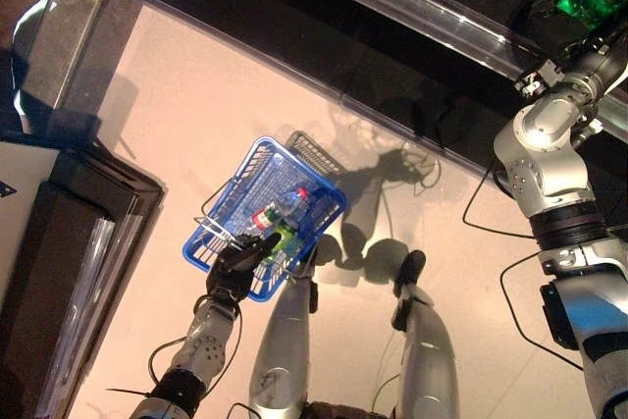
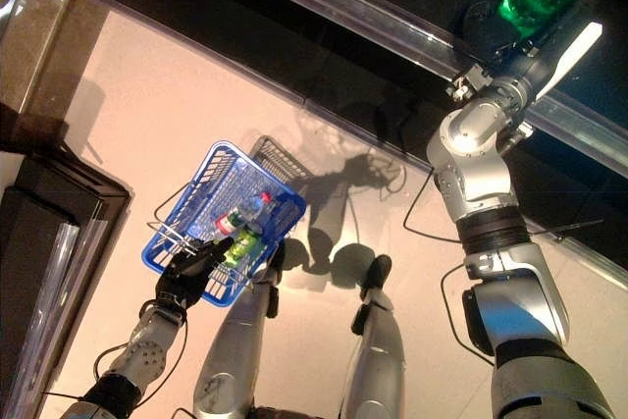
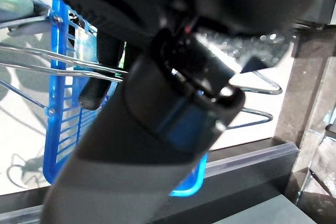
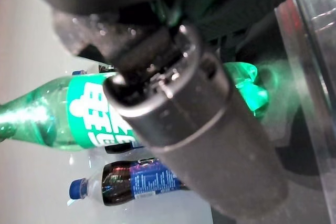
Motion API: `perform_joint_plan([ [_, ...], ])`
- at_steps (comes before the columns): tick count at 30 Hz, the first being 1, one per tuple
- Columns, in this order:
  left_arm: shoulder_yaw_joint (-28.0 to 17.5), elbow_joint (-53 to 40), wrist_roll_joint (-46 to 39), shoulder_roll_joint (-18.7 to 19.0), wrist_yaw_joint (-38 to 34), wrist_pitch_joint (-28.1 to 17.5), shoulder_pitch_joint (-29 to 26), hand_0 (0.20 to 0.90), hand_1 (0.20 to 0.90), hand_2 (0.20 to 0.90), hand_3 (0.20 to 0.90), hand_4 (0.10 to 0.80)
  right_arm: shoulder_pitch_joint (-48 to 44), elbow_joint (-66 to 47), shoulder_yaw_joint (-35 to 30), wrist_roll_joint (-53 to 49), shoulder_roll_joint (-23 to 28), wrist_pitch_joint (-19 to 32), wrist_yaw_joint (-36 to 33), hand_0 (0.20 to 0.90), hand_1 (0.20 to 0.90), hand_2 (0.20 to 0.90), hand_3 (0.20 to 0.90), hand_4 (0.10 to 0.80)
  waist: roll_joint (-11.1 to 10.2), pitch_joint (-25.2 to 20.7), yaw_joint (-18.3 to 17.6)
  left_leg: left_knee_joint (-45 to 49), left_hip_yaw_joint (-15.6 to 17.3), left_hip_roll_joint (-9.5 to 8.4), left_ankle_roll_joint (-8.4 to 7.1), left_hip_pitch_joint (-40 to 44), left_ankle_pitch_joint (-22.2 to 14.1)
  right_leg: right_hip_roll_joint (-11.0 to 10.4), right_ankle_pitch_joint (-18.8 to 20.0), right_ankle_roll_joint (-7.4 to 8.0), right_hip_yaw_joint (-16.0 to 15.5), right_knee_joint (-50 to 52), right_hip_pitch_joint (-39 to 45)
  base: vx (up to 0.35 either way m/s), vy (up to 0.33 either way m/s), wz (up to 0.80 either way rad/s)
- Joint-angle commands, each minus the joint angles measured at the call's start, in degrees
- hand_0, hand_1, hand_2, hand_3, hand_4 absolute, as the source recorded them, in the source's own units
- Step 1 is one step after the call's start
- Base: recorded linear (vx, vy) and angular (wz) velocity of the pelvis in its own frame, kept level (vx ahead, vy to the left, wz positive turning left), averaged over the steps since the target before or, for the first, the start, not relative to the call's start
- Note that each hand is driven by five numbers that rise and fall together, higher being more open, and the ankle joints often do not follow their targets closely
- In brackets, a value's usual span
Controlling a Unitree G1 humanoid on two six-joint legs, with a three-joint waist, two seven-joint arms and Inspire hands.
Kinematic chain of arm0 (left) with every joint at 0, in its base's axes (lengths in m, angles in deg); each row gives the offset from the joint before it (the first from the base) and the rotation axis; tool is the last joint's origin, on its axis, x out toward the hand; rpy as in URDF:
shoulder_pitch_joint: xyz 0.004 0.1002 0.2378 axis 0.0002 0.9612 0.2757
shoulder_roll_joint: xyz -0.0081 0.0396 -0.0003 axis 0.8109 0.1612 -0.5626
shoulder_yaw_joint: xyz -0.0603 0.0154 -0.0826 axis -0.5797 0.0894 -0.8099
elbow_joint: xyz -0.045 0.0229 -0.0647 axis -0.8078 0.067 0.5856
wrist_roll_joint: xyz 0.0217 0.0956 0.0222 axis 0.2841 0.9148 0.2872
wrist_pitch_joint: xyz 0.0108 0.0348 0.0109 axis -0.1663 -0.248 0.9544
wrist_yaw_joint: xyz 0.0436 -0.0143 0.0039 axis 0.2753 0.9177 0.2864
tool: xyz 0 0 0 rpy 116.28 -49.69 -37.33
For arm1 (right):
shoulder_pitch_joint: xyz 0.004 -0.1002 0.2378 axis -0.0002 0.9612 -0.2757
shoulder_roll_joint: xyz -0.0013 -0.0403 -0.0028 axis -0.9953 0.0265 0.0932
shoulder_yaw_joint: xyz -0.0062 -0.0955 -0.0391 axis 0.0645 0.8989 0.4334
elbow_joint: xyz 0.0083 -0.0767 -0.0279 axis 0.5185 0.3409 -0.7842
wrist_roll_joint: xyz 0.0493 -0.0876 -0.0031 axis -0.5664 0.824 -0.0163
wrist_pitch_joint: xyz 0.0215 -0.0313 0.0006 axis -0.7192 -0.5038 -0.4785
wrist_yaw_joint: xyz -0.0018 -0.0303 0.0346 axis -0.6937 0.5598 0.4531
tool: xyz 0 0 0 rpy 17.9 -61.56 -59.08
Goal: Pick up the drink and place into the basket.
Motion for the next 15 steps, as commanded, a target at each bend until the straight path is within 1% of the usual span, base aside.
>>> perform_joint_plan([
  [1, -1.1, -10.4, 1.0, 5.1, 1.5, -6.2, 5.1, 0.3, 0.3, 0.3, 0.2, 0.1, -8.7, -0.5, 1.6, 1.2, 8.1, 4.1, -1.0, 0.9, 0.9, 0.9, 0.9, 0.8, 0.7, -1.2, 1.2, -1.3, -1.7, -2.82, 3.29, -0.8, 1.2, -0.7, -1.5, -0.31, -1.0, 2.2, 1.5, 0.003, 0.033, 0.0],
  [9, -0.9, -10.9, 0.8, 6.0, 1.8, -5.2, 5.8, 0.3, 0.3, 0.3, 0.2, 0.1, -11.5, 2.3, 1.8, 1.2, 11.2, 5.2, -2.2, 0.9, 0.9, 0.9, 0.9, 0.8, 1.2, -1.2, 1.5, -1.3, -1.8, -3.39, 3.46, -0.4, 0.9, -1.2, -1.8, -0.28, -1.6, 3.0, 1.4, 0.0, 0.0, 0.0],
  [13, -0.9, -11.0, 0.5, 6.2, 2.3, -4.9, 5.9, 0.3, 0.3, 0.3, 0.2, 0.1, -12.1, 1.4, 1.8, 1.9, 12.0, 4.3, -2.3, 0.9, 0.9, 0.9, 0.9, 0.8, 1.3, -1.2, 1.5, -1.3, -1.8, -3.63, 3.61, -0.3, 0.9, -1.4, -1.8, -0.24, -1.7, 3.3, 1.3, 0.0, 0.0, 0.0],
  [15, -1.0, -11.1, 0.5, 6.1, 2.5, -4.9, 5.9, 0.3, 0.3, 0.3, 0.2, 0.1, -12.4, 1.0, 1.9, 2.0, 12.3, 3.8, -1.8, 0.82, 0.82, 0.82, 0.807, 0.707, 1.4, -1.2, 1.5, -1.3, -1.7, -3.68, 3.61, -0.1, 0.9, -1.4, -1.8, -0.27, -1.7, 3.2, 1.3, 0.0, 0.016, 0.0],
])
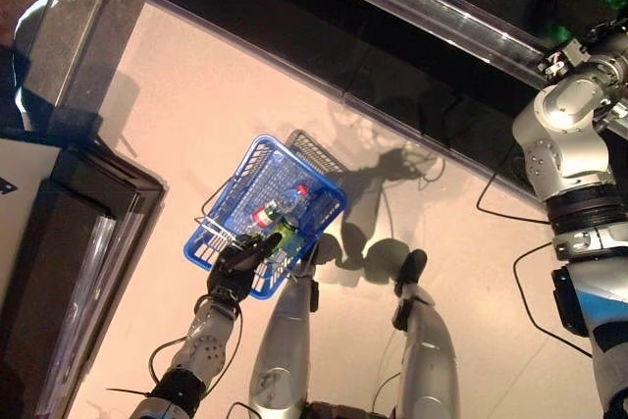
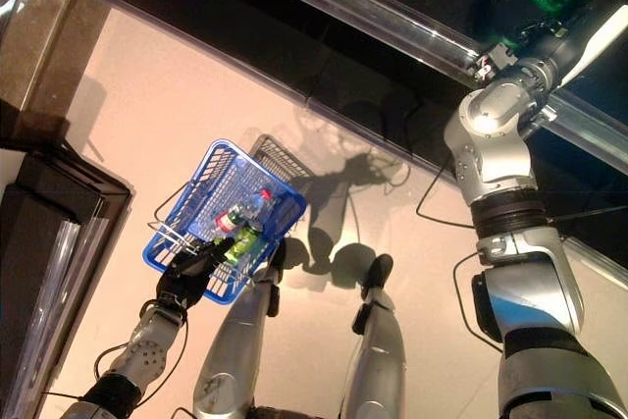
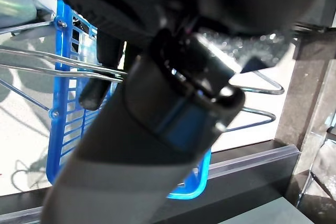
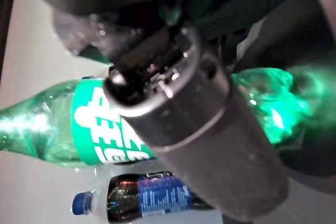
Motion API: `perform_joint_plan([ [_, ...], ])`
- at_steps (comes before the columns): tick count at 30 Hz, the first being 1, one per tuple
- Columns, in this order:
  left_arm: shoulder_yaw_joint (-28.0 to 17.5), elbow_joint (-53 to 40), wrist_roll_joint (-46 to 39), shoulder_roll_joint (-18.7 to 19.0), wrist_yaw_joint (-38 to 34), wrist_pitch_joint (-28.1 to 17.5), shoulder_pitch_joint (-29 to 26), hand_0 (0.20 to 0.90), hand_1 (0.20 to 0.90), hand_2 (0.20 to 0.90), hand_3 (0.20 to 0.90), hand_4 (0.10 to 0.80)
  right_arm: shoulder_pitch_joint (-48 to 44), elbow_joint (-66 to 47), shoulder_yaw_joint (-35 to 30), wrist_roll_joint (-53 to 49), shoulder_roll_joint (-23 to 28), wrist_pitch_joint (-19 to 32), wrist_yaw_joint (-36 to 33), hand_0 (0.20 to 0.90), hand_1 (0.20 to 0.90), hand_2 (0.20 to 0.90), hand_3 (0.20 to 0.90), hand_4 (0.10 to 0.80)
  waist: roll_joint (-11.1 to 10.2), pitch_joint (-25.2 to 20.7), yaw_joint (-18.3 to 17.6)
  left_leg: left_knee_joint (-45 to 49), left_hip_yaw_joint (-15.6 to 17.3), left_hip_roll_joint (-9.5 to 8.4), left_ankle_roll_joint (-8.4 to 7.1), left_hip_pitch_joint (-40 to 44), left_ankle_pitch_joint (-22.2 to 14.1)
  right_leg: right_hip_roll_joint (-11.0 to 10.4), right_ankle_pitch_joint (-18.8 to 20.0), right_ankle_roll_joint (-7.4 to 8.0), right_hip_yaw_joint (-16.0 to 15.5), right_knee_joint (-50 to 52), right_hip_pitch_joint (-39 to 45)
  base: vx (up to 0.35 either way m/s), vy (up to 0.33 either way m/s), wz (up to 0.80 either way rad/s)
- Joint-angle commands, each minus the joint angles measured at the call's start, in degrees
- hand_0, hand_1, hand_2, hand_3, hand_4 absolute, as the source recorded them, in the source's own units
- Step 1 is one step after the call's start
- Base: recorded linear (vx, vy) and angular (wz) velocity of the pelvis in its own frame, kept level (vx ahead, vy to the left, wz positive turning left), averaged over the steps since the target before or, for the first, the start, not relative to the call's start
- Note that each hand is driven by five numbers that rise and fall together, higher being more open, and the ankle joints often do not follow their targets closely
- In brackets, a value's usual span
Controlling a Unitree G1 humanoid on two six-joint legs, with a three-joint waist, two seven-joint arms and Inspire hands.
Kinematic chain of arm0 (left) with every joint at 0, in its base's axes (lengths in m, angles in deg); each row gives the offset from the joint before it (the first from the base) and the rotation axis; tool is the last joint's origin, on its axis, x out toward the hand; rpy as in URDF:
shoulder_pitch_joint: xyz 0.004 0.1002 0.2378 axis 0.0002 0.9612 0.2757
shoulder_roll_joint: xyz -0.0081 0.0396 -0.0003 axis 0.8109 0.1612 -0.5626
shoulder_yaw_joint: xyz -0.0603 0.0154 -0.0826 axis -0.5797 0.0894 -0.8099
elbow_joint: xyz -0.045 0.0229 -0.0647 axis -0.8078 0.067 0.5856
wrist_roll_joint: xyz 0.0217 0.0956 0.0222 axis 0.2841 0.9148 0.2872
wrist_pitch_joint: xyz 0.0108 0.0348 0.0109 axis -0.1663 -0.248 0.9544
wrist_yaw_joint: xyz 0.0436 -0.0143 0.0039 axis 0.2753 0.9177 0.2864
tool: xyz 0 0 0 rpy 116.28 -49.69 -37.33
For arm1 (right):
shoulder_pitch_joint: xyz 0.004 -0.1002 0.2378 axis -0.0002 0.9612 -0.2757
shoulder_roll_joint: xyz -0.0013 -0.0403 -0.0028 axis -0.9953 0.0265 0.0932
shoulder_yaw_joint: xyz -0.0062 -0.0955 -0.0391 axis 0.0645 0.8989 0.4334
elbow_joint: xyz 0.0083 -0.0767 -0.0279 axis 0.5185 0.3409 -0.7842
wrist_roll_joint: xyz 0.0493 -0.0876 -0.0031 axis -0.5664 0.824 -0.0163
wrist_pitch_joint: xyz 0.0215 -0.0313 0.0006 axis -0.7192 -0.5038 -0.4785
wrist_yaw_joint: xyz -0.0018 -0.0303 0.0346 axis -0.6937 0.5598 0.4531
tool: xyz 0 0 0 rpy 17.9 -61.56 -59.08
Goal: Pick up the drink and place into the basket.
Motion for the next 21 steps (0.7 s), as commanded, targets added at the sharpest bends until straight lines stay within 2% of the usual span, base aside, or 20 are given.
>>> perform_joint_plan([
  [1, -1.0, -10.8, 0.3, 5.9, 2.9, -5.4, 6.0, 0.3, 0.3, 0.3, 0.2, 0.1, -8.8, -4.0, 1.9, 3.3, 9.6, 3.6, -1.3, 0.526, 0.526, 0.526, 0.464, 0.364, 1.6, -1.2, 1.2, -1.9, -1.6, -3.4, 3.44, 0.2, 0.9, -1.1, -2.0, -0.37, -1.6, 3.0, 1.4, 0.001, 0.032, 0.0],
  [2, -1.0, -10.8, 0.3, 5.9, 2.9, -5.4, 6.0, 0.3, 0.3, 0.3, 0.2, 0.1, -8.9, -4.0, 1.9, 3.4, 9.7, 3.7, -1.2, 0.314, 0.314, 0.314, 0.216, 0.116, 1.6, -1.2, 1.2, -1.9, -1.6, -3.42, 3.43, 0.2, 0.9, -1.1, -2.0, -0.37, -1.6, 3.0, 1.4, 0.003, 0.033, 0.0],
  [3, -0.9, -11.0, 0.4, 5.9, 2.9, -5.2, 6.0, 0.3, 0.3, 0.3, 0.2, 0.1, -9.0, -4.0, 2.0, 3.8, 9.9, 4.1, -1.1, 0.3, 0.3, 0.3, 0.2, 0.1, 1.7, -1.2, 1.3, -1.9, -1.6, -3.53, 3.44, 0.2, 0.9, -1.2, -2.0, -0.36, -1.6, 3.2, 1.3, 0.0, 0.0, 0.0],
  [21, -0.6, -11.3, -0.5, 6.6, 3.6, -4.6, 6.3, 0.3, 0.3, 0.3, 0.2, 0.1, -11.0, -3.3, 2.6, 5.4, 11.8, 3.1, -0.6, 0.3, 0.3, 0.3, 0.2, 0.1, 2.2, -1.2, 1.7, -1.3, -1.6, -4.26, 3.87, 0.4, 0.5, -1.8, -2.5, -0.4, -2.4, 4.6, 1.1, 0.0, 0.0, 0.0],
])
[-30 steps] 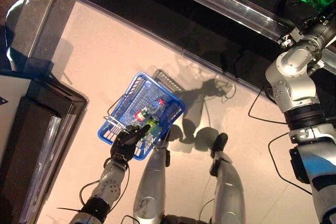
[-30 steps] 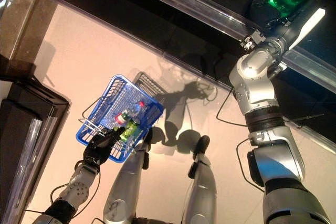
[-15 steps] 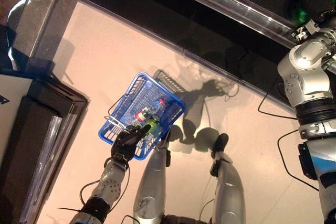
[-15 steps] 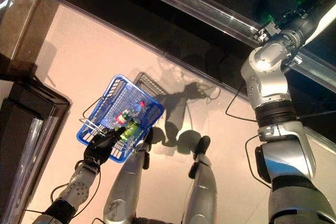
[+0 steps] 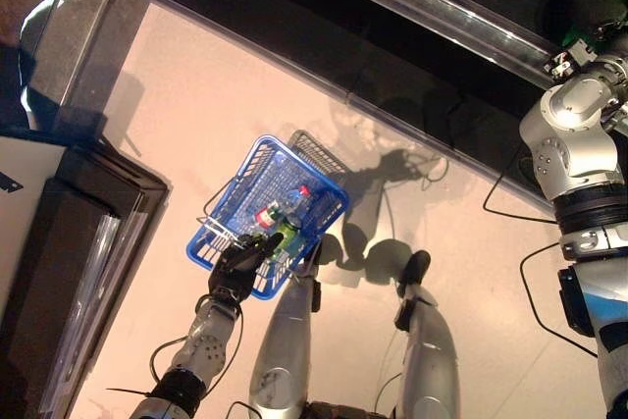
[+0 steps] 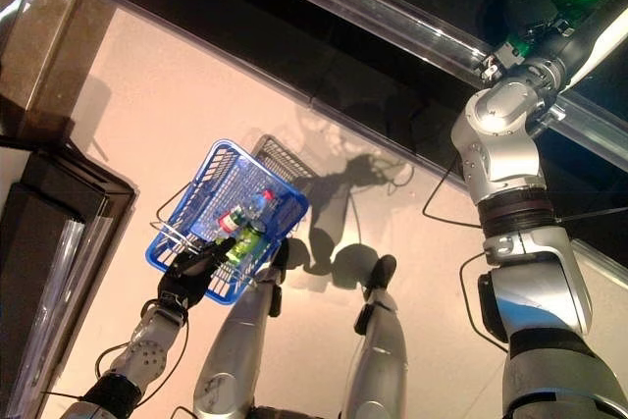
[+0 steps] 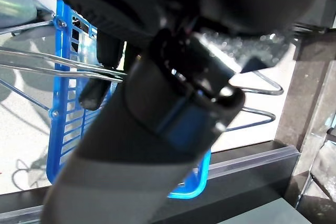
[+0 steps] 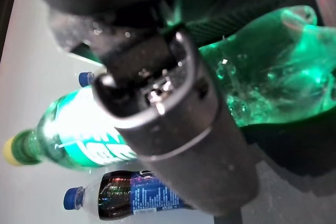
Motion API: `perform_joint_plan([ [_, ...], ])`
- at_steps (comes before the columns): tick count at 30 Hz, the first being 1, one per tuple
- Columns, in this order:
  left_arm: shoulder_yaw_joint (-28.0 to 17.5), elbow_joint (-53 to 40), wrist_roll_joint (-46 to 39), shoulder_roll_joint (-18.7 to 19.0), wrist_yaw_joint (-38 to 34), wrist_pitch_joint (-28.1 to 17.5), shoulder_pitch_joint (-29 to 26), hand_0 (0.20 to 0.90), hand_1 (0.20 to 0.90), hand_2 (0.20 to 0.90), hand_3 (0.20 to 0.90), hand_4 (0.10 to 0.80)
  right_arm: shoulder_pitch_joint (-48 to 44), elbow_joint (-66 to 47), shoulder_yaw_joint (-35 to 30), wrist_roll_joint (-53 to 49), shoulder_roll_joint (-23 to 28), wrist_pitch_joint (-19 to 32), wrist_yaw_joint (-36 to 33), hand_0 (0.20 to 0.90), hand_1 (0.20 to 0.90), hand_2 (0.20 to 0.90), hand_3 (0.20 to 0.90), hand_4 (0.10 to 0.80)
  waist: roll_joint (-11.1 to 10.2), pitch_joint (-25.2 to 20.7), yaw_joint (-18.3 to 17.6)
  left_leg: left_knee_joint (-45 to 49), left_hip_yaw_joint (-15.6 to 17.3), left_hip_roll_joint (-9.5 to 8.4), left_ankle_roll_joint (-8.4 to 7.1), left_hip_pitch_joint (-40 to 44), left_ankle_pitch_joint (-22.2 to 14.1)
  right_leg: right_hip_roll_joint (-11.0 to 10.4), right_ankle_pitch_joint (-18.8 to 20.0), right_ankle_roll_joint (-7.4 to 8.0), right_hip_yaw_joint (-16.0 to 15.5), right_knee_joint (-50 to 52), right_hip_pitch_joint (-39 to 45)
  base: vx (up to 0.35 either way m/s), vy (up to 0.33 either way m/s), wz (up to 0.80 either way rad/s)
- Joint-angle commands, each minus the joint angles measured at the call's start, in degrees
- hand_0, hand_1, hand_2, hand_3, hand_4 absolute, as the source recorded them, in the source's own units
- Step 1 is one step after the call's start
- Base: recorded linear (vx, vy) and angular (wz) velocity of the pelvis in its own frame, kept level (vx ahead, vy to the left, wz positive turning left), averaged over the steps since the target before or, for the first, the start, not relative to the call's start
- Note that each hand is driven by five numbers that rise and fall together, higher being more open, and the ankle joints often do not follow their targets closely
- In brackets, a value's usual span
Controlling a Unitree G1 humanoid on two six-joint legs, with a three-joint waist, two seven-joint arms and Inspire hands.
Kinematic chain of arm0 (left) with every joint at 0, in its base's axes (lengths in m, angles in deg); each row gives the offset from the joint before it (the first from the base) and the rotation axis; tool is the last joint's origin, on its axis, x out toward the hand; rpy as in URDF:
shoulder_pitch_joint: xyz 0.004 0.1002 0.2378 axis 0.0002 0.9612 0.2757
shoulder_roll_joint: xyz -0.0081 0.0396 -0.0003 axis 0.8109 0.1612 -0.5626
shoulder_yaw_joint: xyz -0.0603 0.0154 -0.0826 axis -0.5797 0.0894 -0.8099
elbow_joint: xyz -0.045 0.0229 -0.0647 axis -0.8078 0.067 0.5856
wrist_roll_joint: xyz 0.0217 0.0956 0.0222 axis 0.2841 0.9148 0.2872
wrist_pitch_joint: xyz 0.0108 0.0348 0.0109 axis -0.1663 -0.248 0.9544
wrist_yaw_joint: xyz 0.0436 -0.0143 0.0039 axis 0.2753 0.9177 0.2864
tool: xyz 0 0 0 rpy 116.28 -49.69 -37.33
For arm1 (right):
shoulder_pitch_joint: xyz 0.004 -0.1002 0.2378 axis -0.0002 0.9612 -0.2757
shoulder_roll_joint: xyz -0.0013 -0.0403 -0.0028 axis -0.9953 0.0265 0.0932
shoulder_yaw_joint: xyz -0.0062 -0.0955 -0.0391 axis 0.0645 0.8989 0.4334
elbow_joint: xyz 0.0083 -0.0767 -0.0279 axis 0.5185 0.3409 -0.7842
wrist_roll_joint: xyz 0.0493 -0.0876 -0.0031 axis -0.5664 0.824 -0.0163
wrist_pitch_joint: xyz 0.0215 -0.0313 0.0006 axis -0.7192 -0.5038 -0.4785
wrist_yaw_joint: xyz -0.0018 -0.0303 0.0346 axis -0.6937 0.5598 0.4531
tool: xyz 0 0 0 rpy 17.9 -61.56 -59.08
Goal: Pick up the drink and place into the basket.
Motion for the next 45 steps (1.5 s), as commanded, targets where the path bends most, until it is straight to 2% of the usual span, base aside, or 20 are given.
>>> perform_joint_plan([
  [1, -0.7, -10.9, -0.3, 6.6, 3.4, -5.2, 6.2, 0.3, 0.3, 0.3, 0.2, 0.1, -11.5, -3.3, 2.8, 5.1, 11.1, 5.4, -0.5, 0.3, 0.3, 0.3, 0.2, 0.1, 2.2, -1.3, 1.6, -1.2, -1.8, -3.24, 3.24, 0.4, 0.3, -0.7, -2.8, -0.87, -2.4, 4.5, 1.2, 0.0, 0.0, 0.0],
  [9, -1.4, -11.6, -0.4, 6.9, 4.4, -5.7, 7.1, 0.3, 0.3, 0.3, 0.2, 0.1, -9.9, -7.2, 1.6, 5.9, 11.0, 6.6, 1.1, 0.3, 0.3, 0.3, 0.2, 0.1, 2.1, -1.3, 1.6, -0.3, -2.1, -3.45, 3.46, 0.4, -0.2, -0.7, -3.5, -1.12, -2.7, 5.7, 1.1, -0.004, 0.001, 0.0],
  [18, -4.0, -17.3, -0.3, 5.5, 4.7, -8.3, 7.2, 0.3, 0.3, 0.3, 0.2, 0.1, 2.5, -32.1, -4.8, 15.4, 6.0, 4.4, 8.2, 0.3, 0.3, 0.3, 0.2, 0.1, 1.8, -1.3, -0.1, 1.2, -1.5, -3.88, 3.99, 2.1, -1.0, -0.2, -6.0, -2.22, -2.6, 10.2, 1.6, -0.049, 0.029, -0.01],
  [26, -5.9, -24.4, 2.1, 4.0, 5.1, -10.1, 8.6, 0.3, 0.3, 0.3, 0.2, 0.1, 13.4, -45.0, -7.9, 19.6, 1.0, 5.5, 16.5, 0.3, 0.3, 0.3, 0.2, 0.1, 1.3, -1.3, -0.9, 3.0, -2.2, -4.2, 3.87, 4.7, -1.7, 0.3, -8.5, -3.68, -3.2, 14.1, 3.8, -0.042, -0.004, 0.02],
  [28, -6.7, -27.5, 4.0, 3.5, 5.4, -10.4, 9.3, 0.3, 0.3, 0.3, 0.2, 0.1, 16.7, -49.0, -8.1, 19.6, -0.2, 5.2, 21.0, 0.3, 0.3, 0.3, 0.2, 0.1, 1.2, -1.3, -0.9, 2.9, -2.7, -4.15, 3.5, 6.9, -1.7, 0.4, -9.1, -4.06, -3.6, 14.2, 6.2, -0.037, -0.039, 0.01],
  [33, -7.3, -29.2, 4.5, 3.2, 6.4, -10.5, 9.9, 0.3, 0.3, 0.3, 0.2, 0.1, 18.9, -51.1, -7.4, 18.9, -1.4, 5.4, 24.6, 0.3, 0.3, 0.3, 0.2, 0.1, 1.2, -1.3, -0.9, 1.1, -2.7, -3.89, 3.08, 10.0, -1.1, 0.5, -9.2, -4.18, -4.0, 12.8, 9.4, -0.026, -0.01, -0.03],
  [34, -7.7, -30.7, 5.2, 3.0, 6.8, -10.5, 10.0, 0.3, 0.3, 0.3, 0.2, 0.1, 20.4, -52.9, -6.1, 16.7, -2.4, 5.6, 28.2, 0.3, 0.3, 0.3, 0.2, 0.1, 1.0, -1.3, -0.9, -0.2, -2.7, -3.63, 2.72, 12.1, -0.6, 0.8, -9.3, -4.36, -4.2, 11.8, 11.7, -0.061, -0.011, 0.0],
  [39, -8.5, -34.5, 5.2, 3.0, 7.9, -8.9, 10.1, 0.3, 0.3, 0.3, 0.2, 0.1, 23.7, -56.4, -3.0, 12.6, -5.0, 4.2, 33.1, 0.3, 0.3, 0.3, 0.2, 0.1, 0.7, -1.3, -0.7, -2.2, -2.9, -3.17, 2.12, 16.4, 0.0, 1.3, -9.8, -4.72, -4.9, 10.3, 16.5, -0.038, -0.009, 0.08],
  [45, -7.8, -38.8, 5.1, 3.0, 9.6, -6.5, 10.8, 0.3, 0.3, 0.3, 0.2, 0.1, 27.2, -57.0, 1.5, 10.1, -8.8, 2.8, 33.5, 0.3, 0.3, 0.3, 0.2, 0.1, 0.1, -4.0, 0.5, -4.7, -3.9, -3.0, 1.85, 19.5, 0.6, 1.7, -9.6, -4.57, -6.2, 7.5, 20.7, 0.023, -0.015, 0.13],
])
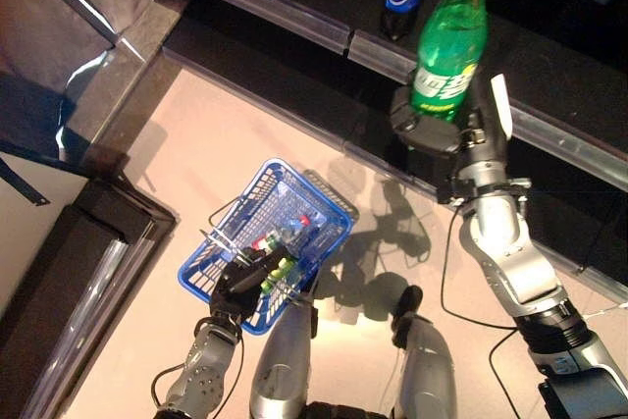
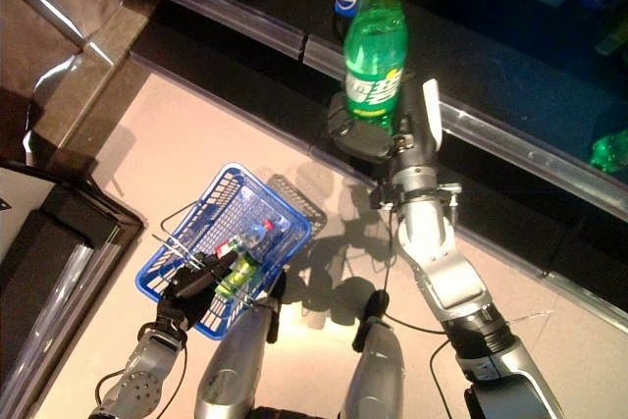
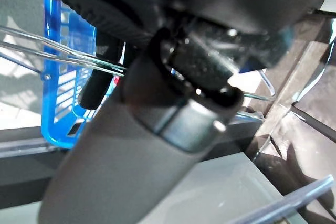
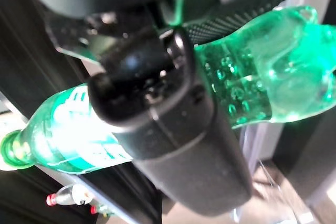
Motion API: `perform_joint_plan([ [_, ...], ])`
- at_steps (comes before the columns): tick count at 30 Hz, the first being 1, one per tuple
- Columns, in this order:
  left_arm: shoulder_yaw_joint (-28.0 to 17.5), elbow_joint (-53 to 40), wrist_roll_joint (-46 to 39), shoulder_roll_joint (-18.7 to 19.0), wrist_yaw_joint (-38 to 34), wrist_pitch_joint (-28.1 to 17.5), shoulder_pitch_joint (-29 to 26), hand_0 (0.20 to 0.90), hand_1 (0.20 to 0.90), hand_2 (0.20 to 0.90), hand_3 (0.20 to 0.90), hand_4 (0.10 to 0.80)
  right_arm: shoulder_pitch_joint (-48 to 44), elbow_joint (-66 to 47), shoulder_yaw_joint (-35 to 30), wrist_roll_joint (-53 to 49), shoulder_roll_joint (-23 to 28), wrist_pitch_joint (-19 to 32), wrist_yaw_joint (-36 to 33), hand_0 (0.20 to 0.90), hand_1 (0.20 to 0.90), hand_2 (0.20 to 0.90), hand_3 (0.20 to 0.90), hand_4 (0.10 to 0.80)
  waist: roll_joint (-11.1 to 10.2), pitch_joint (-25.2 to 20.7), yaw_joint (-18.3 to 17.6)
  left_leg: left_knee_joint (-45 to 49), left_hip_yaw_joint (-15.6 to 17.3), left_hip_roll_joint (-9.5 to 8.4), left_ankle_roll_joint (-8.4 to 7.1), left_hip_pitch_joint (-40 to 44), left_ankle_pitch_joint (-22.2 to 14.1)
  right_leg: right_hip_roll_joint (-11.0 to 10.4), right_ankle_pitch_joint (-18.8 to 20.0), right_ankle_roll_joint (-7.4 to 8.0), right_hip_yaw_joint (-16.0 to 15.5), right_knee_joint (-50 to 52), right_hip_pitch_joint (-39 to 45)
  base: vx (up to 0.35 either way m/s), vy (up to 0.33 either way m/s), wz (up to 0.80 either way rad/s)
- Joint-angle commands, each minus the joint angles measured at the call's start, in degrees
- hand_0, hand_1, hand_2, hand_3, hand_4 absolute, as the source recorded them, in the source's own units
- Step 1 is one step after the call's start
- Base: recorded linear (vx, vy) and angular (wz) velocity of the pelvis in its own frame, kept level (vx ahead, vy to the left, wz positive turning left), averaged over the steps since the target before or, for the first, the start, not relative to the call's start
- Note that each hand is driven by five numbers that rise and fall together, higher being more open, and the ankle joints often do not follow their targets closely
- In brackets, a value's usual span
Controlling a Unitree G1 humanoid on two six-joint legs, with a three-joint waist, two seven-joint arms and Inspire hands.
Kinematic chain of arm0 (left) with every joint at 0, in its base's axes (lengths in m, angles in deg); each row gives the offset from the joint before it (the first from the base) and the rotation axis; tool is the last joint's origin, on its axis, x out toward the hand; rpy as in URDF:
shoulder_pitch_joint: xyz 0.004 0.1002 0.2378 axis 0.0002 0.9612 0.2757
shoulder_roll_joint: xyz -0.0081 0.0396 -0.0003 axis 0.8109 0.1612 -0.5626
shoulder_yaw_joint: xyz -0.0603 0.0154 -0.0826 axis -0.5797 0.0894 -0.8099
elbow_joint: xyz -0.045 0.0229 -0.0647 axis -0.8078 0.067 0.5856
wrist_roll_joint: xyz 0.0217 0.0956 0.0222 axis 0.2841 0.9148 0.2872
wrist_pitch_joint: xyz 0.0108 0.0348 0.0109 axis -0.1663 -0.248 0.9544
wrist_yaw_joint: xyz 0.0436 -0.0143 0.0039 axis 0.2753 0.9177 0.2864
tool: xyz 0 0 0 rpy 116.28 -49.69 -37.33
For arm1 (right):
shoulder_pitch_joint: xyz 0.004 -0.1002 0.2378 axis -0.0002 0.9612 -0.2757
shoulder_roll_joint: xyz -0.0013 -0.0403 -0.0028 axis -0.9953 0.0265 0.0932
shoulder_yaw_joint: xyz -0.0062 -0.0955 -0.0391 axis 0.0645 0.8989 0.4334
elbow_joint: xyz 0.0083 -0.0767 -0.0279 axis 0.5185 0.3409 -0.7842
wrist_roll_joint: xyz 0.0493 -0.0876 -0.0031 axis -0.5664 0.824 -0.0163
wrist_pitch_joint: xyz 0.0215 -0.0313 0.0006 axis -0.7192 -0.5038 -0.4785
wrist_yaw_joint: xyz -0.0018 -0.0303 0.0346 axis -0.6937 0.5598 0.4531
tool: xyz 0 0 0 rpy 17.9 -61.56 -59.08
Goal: Pick up the drink and place into the basket.
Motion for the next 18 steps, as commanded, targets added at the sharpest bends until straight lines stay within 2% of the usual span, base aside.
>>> perform_joint_plan([
  [1, -5.9, -24.0, 4.8, 4.0, 10.3, -7.0, -1.3, 0.3, 0.3, 0.3, 0.2, 0.1, -8.2, -15.1, -0.8, -1.8, 0.1, 6.5, 0.3, 0.3, 0.3, 0.3, 0.2, 0.1, 0.1, -4.4, 1.3, 1.9, -1.7, -2.38, 2.79, 2.6, -2.0, 2.8, -5.4, -3.5, -3.2, 3.2, 7.4, 0.032, -0.018, 0.25],
  [8, -4.4, -30.2, 3.9, 5.2, 13.8, -4.3, -1.8, 0.3, 0.3, 0.3, 0.2, 0.1, -8.4, -12.9, 4.6, -2.7, -3.6, 4.3, -3.9, 0.3, 0.3, 0.3, 0.2, 0.1, 0.3, -6.1, 3.9, 2.3, -3.9, -2.89, 2.66, 3.6, -2.1, 3.0, -6.0, -3.99, -5.7, 2.8, 10.6, 0.043, -0.02, 0.23],
  [12, -3.5, -34.0, 1.9, 5.7, 17.2, -1.8, -2.1, 0.3, 0.3, 0.3, 0.2, 0.1, -7.9, -10.8, 8.1, -3.1, -6.8, 2.8, -7.1, 0.3, 0.3, 0.3, 0.2, 0.1, 0.1, -6.7, 5.6, 1.9, -5.6, -3.41, 2.55, 4.9, -2.2, 2.9, -6.3, -3.69, -7.2, 2.3, 12.5, 0.06, -0.033, 0.24],
  [18, -2.7, -37.7, 1.2, 6.3, 21.3, 0.5, -2.9, 0.3, 0.3, 0.3, 0.2, 0.1, -7.5, -8.6, 10.6, -3.9, -8.4, 1.7, -8.9, 0.3, 0.3, 0.3, 0.2, 0.1, 0.0, -7.1, 7.1, 1.6, -7.1, -3.84, 2.4, 5.3, -1.9, 2.9, -6.2, -3.52, -8.5, 1.5, 13.9, 0.044, -0.014, 0.21],
])
